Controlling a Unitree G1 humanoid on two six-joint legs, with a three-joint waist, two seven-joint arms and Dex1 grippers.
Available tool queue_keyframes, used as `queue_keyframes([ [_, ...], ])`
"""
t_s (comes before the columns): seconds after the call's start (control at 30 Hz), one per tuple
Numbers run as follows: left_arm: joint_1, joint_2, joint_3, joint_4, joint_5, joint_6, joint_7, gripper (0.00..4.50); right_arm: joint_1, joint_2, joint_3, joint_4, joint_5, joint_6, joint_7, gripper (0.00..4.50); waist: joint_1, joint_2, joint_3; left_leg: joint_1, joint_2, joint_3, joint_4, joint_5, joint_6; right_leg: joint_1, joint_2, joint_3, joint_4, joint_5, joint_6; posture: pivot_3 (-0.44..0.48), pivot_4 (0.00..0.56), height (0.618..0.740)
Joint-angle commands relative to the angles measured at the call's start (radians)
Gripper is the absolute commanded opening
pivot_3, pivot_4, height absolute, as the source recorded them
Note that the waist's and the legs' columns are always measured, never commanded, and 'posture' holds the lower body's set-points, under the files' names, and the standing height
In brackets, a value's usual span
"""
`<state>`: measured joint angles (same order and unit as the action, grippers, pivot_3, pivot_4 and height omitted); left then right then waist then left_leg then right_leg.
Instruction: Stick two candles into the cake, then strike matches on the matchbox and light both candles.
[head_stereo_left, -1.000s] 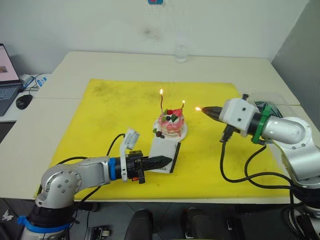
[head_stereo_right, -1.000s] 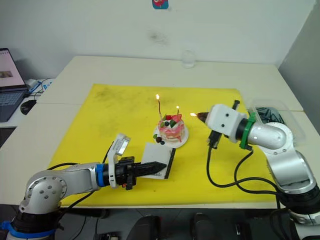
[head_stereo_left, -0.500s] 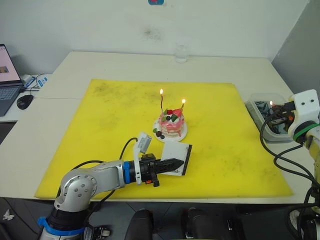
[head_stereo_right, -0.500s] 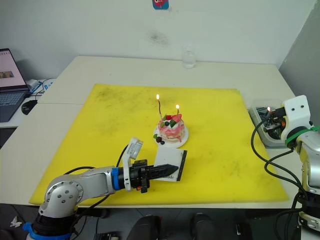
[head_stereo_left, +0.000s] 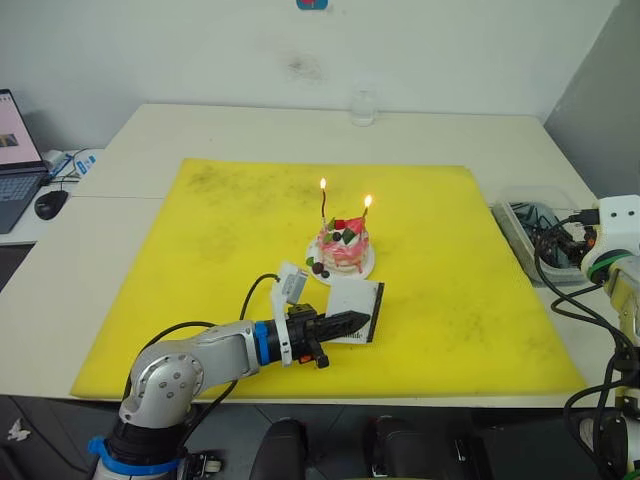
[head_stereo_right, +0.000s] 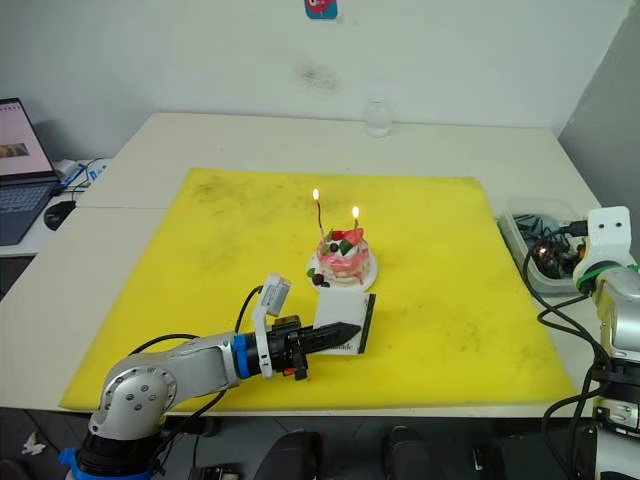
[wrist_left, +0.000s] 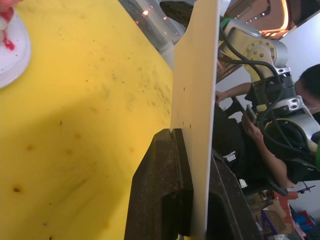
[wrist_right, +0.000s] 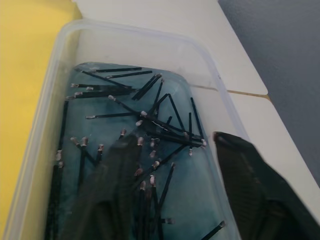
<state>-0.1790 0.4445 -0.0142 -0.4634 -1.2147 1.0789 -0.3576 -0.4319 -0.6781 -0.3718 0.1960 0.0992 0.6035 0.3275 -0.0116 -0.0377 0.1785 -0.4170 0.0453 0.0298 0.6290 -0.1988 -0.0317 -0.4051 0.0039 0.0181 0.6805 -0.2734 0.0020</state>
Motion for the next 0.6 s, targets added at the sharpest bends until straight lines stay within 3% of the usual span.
queue_keyframes([
  [0.03, -0.006, 0.0, 0.009, -0.026, -0.001, -0.011, 0.006, 0.0, 0.0, -0.007, -0.041, -0.095, 0.013, -0.052, -0.029, 3.9, 0.0, 0.0, 0.0, 0.0, 0.0, 0.0, 0.0, 0.0, 0.0, 0.0, 0.0, 0.0, 0.0, 0.0, 0.0, 0.0, 0.15, 0.74],
  [0.1, -0.009, 0.004, 0.02, -0.024, -0.026, 0.004, 0.022, 0.0, 0.032, -0.007, -0.051, -0.177, 0.022, -0.059, -0.028, 4.45, 0.0, 0.001, 0.0, 0.0, 0.0, 0.0, 0.0, 0.0, 0.0, 0.0, 0.0, 0.0, 0.0, 0.0, 0.0, 0.0, 0.15, 0.74],
  [0.37, -0.024, 0.105, 0.064, -0.018, -0.132, 0.099, 0.1, 0.0, 0.187, -0.037, -0.016, -0.61, 0.139, -0.067, 0.14, 4.45, -0.003, 0.001, 0.0, 0.0, 0.002, -0.001, -0.001, 0.0, 0.0, 0.0, 0.001, -0.001, 0.0, 0.0, 0.0, 0.0, 0.15, 0.74],
  [0.6, -0.04, 0.145, 0.046, 0.04, -0.304, 0.167, 0.311, 0.0, 0.309, -0.168, 0.047, -0.868, 0.451, 0.125, 0.437, 4.45, -0.002, 0.001, 0.0, 0.0, 0.002, -0.002, 0.0, 0.0, 0.0, 0.001, -0.005, -0.001, 0.0, 0.0, 0.001, 0.0, 0.15, 0.74],
])
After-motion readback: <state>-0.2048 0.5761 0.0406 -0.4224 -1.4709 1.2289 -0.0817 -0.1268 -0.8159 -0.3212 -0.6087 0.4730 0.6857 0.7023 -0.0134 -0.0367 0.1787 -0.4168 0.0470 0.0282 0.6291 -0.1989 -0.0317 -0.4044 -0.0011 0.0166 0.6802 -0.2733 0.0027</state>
